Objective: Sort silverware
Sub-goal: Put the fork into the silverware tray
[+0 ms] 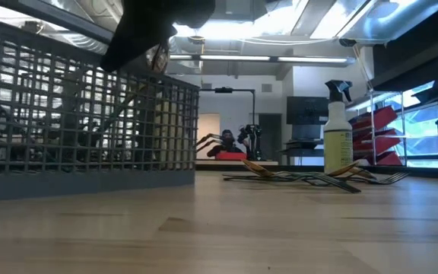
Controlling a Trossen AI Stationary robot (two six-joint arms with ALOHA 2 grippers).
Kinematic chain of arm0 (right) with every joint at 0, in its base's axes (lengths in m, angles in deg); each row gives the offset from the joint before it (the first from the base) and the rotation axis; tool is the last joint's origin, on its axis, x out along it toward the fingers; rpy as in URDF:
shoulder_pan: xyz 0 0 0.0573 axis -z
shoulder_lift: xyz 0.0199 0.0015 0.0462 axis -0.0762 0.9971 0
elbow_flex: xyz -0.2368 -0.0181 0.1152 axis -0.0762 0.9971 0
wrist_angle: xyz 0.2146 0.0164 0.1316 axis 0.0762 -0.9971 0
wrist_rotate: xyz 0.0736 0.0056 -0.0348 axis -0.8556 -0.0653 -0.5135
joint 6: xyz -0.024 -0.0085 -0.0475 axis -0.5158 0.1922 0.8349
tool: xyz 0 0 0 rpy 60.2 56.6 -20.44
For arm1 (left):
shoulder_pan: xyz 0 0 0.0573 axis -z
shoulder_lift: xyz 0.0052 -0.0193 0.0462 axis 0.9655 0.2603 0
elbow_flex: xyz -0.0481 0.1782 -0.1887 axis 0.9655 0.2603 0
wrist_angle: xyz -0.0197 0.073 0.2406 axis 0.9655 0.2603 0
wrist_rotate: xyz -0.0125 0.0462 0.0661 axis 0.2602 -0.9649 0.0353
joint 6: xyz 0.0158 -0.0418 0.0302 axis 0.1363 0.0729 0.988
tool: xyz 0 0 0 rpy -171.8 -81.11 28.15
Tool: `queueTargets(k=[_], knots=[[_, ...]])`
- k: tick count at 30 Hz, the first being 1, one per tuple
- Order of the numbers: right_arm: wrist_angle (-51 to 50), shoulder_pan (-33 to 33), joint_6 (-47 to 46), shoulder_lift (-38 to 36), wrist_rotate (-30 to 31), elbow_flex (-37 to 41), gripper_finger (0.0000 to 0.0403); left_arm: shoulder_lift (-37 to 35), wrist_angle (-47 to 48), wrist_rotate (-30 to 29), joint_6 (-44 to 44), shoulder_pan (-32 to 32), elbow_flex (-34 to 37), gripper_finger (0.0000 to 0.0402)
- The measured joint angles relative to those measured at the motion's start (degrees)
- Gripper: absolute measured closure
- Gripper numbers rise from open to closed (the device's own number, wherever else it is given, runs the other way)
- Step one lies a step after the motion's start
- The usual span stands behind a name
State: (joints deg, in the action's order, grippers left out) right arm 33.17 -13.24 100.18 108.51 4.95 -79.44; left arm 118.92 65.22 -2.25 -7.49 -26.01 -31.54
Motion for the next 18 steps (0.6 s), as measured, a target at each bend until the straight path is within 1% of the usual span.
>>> queueTargets(k=[4,8,15,18], knots=[[0.0,0.0,0.0,0.0,0.1,0.0,0.0394,0.0,0.1,1.9,0.1,0.2,0.0,0.0272],[0.0,0.1,-0.5,0.0,0.1,0.0,0.0394,0.0,1.0,2.5,-0.6,1.1,0.0,0.0262],[0.0,0.3,-0.9,0.0,0.1,0.0,0.0395,-0.1,10.0,3.0,-3.5,1.8,0.0,0.0261],[0.0,0.2,-0.9,0.0,0.1,0.0,0.0395,-0.1,11.5,2.4,-3.7,1.8,0.0,0.0261]])
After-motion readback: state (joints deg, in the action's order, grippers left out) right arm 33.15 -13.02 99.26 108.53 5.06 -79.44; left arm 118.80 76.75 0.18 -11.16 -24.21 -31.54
